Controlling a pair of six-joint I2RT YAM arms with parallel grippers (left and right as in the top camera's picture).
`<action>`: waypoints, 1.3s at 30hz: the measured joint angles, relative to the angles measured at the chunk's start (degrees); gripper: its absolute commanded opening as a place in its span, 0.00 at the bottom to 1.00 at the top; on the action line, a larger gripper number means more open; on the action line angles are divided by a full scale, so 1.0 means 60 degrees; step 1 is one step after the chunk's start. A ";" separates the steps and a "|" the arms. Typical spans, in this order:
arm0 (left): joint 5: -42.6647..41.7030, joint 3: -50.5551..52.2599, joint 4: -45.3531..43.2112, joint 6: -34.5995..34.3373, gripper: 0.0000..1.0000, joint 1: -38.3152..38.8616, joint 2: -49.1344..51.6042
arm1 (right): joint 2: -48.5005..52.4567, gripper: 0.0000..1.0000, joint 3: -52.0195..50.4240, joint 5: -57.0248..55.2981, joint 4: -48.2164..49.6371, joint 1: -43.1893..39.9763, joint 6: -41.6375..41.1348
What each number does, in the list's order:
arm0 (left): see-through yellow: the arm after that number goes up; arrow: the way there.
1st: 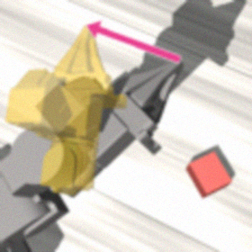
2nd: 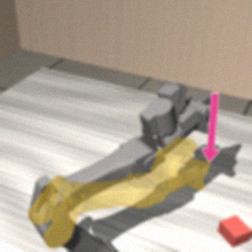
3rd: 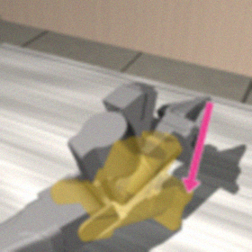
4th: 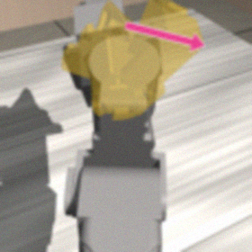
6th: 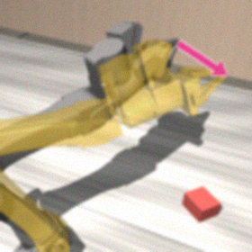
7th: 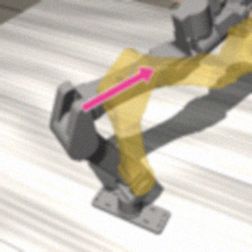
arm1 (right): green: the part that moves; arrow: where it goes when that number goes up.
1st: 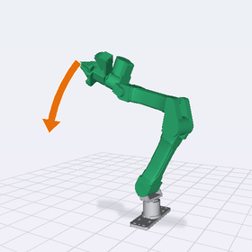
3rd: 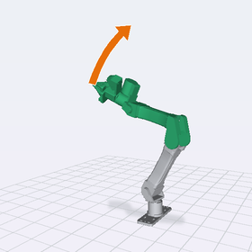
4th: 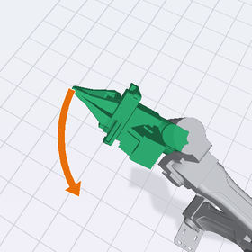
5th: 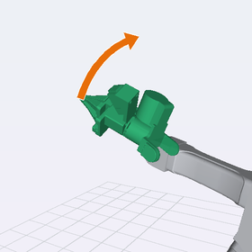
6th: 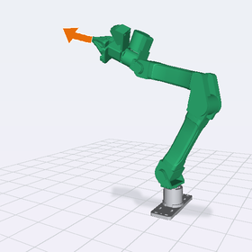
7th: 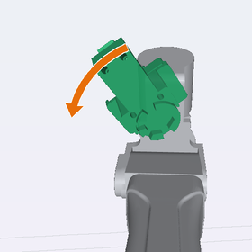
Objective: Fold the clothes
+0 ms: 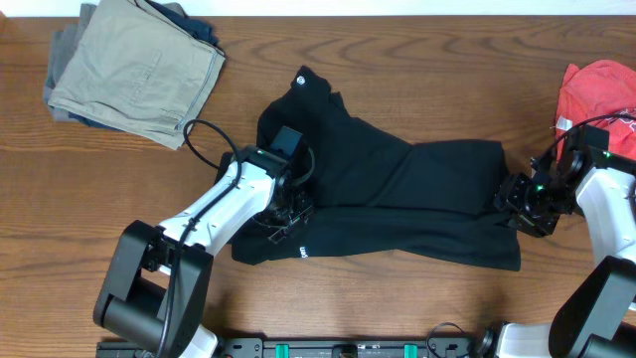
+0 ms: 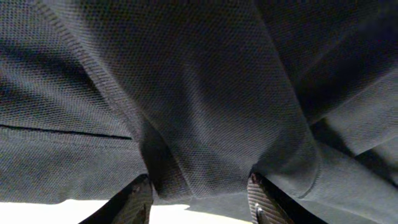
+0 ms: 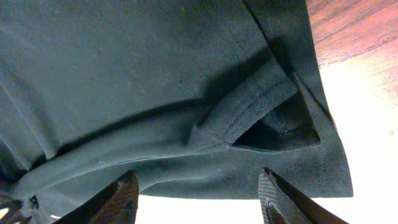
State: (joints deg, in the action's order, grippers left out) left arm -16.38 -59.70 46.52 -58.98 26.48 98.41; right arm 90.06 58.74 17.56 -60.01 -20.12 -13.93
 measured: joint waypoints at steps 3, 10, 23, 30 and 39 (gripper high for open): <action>0.0007 0.0000 -0.0051 -0.0069 0.37 0.0000 0.0000 | 0.0000 0.60 0.0000 -0.0106 -0.0033 0.0000 0.0004; 0.0004 0.0000 -0.0171 -0.0135 0.09 0.0000 0.0000 | 0.0000 0.60 0.0000 -0.0204 -0.0040 0.0000 0.0011; 0.0062 0.0011 -0.1402 -0.0051 0.06 0.0000 0.0000 | 0.0000 0.61 -0.0007 -0.0251 -0.0040 0.0000 0.0025; 0.0499 0.0011 -0.1989 0.0029 0.06 0.0000 0.0000 | 0.0000 0.61 -0.0007 -0.0251 -0.0040 0.0000 0.0025; 0.0725 0.0018 -0.2809 0.0124 0.06 0.0004 0.0000 | 0.0000 0.61 -0.0015 -0.0251 -0.0040 0.0000 0.0025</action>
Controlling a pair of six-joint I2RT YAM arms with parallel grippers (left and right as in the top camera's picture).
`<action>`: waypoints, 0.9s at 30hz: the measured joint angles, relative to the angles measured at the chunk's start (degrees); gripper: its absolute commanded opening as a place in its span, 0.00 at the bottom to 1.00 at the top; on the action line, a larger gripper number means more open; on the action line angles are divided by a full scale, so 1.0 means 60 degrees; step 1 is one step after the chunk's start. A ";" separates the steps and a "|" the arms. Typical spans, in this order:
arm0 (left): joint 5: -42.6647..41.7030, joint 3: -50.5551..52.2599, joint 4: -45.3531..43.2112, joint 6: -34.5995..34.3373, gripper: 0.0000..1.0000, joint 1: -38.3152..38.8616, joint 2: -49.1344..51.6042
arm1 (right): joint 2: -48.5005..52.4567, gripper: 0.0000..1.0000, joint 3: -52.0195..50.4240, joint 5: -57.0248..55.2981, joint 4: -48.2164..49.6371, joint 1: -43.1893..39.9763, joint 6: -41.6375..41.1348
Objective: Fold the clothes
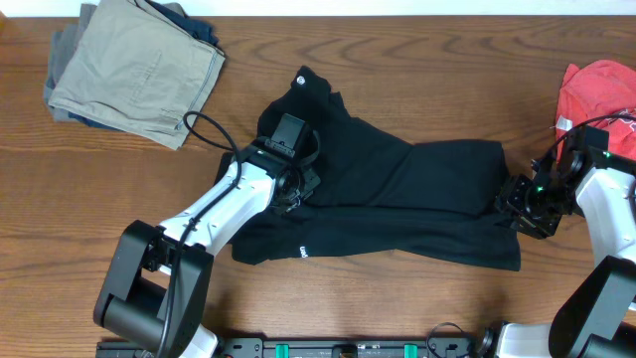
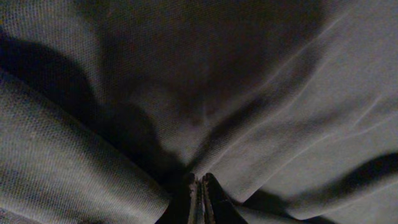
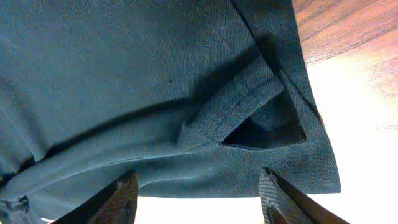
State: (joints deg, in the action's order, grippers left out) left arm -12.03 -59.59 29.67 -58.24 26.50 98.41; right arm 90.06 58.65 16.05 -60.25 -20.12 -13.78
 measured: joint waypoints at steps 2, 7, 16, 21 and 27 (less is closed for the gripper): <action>0.0036 -0.0004 -0.0047 0.0113 0.07 0.0044 0.0000 | 0.0000 0.61 0.0000 0.0000 0.0000 0.0000 0.0000; 0.0033 0.0000 0.0229 0.0335 0.16 0.0237 0.0000 | 0.0000 0.61 0.0000 0.0000 0.0000 0.0000 0.0000; 0.0222 -0.0040 0.1749 0.1953 0.45 0.0011 -0.0769 | 0.0000 0.61 0.0000 0.0000 0.0051 0.0000 0.0000; 0.0652 -0.0233 0.2758 0.2779 0.85 -0.0685 -0.2342 | 0.0000 0.61 0.0000 0.0000 0.0051 0.0000 0.0000; 0.0823 -0.0386 0.3617 0.4783 0.87 -0.2656 -0.2962 | 0.0000 0.61 0.0000 -0.0022 0.0080 0.0000 0.0000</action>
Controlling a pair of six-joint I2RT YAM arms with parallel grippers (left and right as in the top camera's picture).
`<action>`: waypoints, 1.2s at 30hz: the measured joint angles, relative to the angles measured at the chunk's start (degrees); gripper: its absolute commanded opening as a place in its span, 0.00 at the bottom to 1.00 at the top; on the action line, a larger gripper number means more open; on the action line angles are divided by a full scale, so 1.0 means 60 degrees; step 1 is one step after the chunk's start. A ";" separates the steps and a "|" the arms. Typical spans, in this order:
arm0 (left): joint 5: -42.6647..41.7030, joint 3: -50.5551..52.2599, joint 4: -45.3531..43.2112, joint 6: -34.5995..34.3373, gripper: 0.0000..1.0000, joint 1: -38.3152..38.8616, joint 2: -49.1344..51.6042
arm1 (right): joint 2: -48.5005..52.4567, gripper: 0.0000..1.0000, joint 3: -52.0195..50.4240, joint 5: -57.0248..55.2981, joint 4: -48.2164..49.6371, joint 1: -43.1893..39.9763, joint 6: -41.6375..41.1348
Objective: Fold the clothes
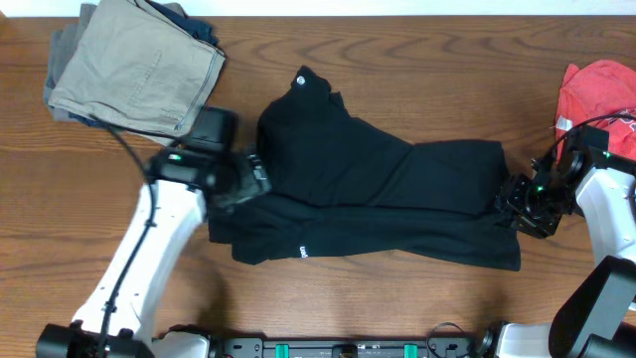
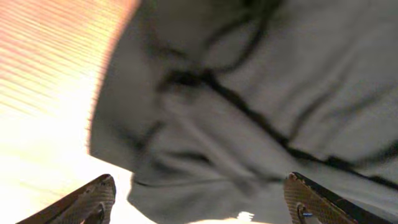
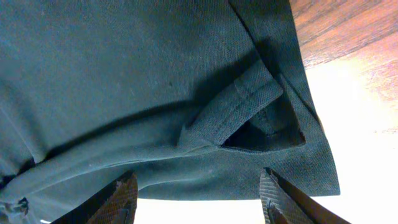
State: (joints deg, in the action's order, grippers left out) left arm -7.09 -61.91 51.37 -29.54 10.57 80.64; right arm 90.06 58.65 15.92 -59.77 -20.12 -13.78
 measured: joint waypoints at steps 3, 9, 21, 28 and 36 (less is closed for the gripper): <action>-0.0178 0.0040 -0.0186 0.1297 0.87 -0.0867 0.0251 | 0.0000 0.61 0.0000 -0.0015 0.0026 0.0000 0.0000; -0.1137 0.0240 -0.1158 0.3187 0.87 -0.1872 0.1490 | 0.0000 0.61 0.0000 -0.0018 0.0077 0.0000 0.0000; -0.3042 0.0310 -0.1377 0.4768 0.87 -0.2047 0.2310 | 0.0000 0.61 -0.0004 -0.0047 0.0051 0.0000 0.0146; -0.3038 0.0710 -0.1606 0.5009 0.87 -0.2040 0.2310 | 0.0000 0.61 0.0000 -0.0047 0.0036 0.0000 0.0153; -0.3042 0.1344 -0.2058 0.5111 0.87 -0.2040 0.2310 | 0.0000 0.62 -0.0004 -0.0047 0.0036 0.0000 0.0171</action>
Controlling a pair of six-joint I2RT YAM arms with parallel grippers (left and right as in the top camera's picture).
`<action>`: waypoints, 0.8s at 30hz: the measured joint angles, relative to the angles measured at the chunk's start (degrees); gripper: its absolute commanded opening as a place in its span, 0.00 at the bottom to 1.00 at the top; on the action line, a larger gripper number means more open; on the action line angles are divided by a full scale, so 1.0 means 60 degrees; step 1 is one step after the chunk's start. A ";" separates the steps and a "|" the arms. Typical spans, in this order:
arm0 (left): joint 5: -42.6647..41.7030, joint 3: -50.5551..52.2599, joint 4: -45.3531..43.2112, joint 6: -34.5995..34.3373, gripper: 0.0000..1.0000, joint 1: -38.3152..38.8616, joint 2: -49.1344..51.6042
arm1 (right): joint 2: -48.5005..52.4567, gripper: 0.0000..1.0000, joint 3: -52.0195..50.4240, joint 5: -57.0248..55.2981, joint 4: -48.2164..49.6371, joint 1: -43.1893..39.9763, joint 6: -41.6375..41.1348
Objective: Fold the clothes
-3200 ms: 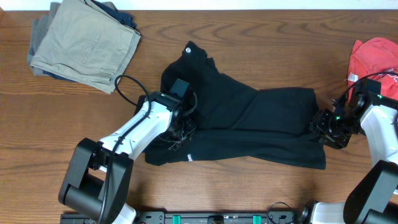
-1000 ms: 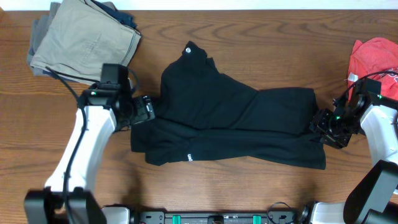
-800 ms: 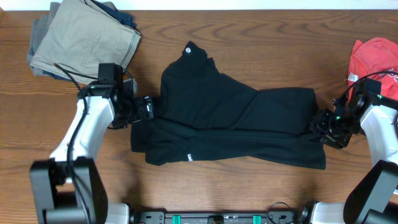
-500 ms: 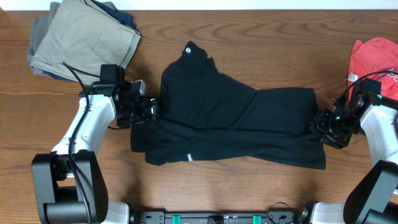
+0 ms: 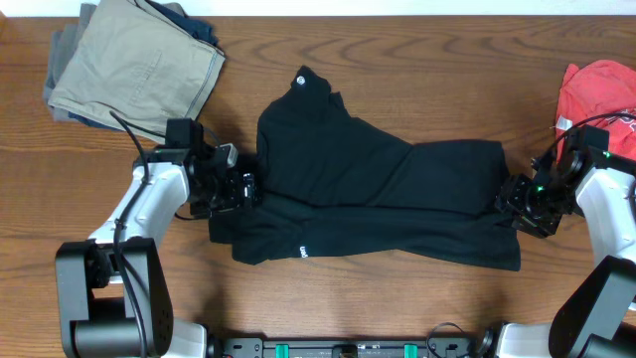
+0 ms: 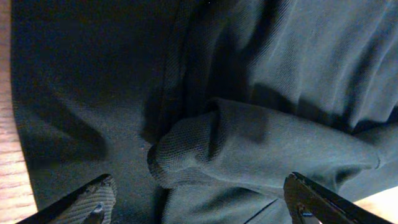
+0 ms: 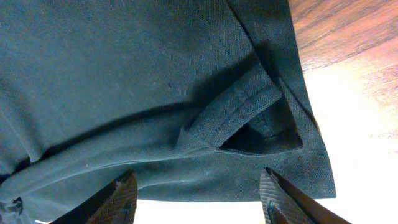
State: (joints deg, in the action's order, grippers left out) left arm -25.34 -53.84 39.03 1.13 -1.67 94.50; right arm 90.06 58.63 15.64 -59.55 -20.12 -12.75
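Note:
A black polo shirt (image 5: 378,194) lies crumpled across the middle of the wooden table, its collar toward the back. My left gripper (image 5: 243,187) stands open at the shirt's left edge, and its wrist view shows bunched black fabric (image 6: 211,137) between the wide-spread fingers (image 6: 93,199). My right gripper (image 5: 509,199) is open at the shirt's right edge. Its wrist view shows a sleeve cuff (image 7: 249,106) and hem lying just beyond the fingers (image 7: 121,199), with nothing gripped.
A folded stack with khaki trousers on top (image 5: 134,70) sits at the back left. A red garment (image 5: 596,94) lies at the right edge. Bare wood (image 5: 417,60) shows behind the shirt and along the front of the table.
My left gripper, still open, has moved a little right and now sits over the shirt's left edge with fabric between its fingers. The right gripper has not moved.
My left gripper stood open over the shirt's left middle, then it was shut on a pinch of fabric there. After that it was open off the shirt's left side. Now it is open at the left edge. The right gripper stayed open at the right edge throughout.

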 measured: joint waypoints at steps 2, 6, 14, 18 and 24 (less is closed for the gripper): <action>-0.0033 0.0007 -0.0171 0.0033 0.87 0.0000 0.0000 | 0.0000 0.61 0.0000 0.0000 0.0000 0.0000 0.0000; -0.0044 0.0007 -0.0342 0.0073 0.86 0.0004 0.0025 | 0.0000 0.62 0.0000 0.0000 -0.0004 0.0000 0.0000; -0.0069 0.0004 -0.0397 0.0124 0.72 0.0000 0.0750 | 0.0000 0.62 0.0004 0.0000 -0.0004 0.0000 0.0000; -0.0069 0.0004 -0.0415 0.0127 0.62 -0.0007 0.0758 | 0.0000 0.62 0.0004 0.0000 0.0000 0.0000 0.0000; -0.0084 0.0004 -0.0415 0.0208 0.54 0.0004 0.0758 | 0.0000 0.62 0.0000 0.0000 0.0000 0.0000 0.0004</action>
State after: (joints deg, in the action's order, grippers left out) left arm -25.85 -53.82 36.53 2.37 -1.65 99.04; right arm 90.06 58.63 15.64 -59.55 -20.12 -12.73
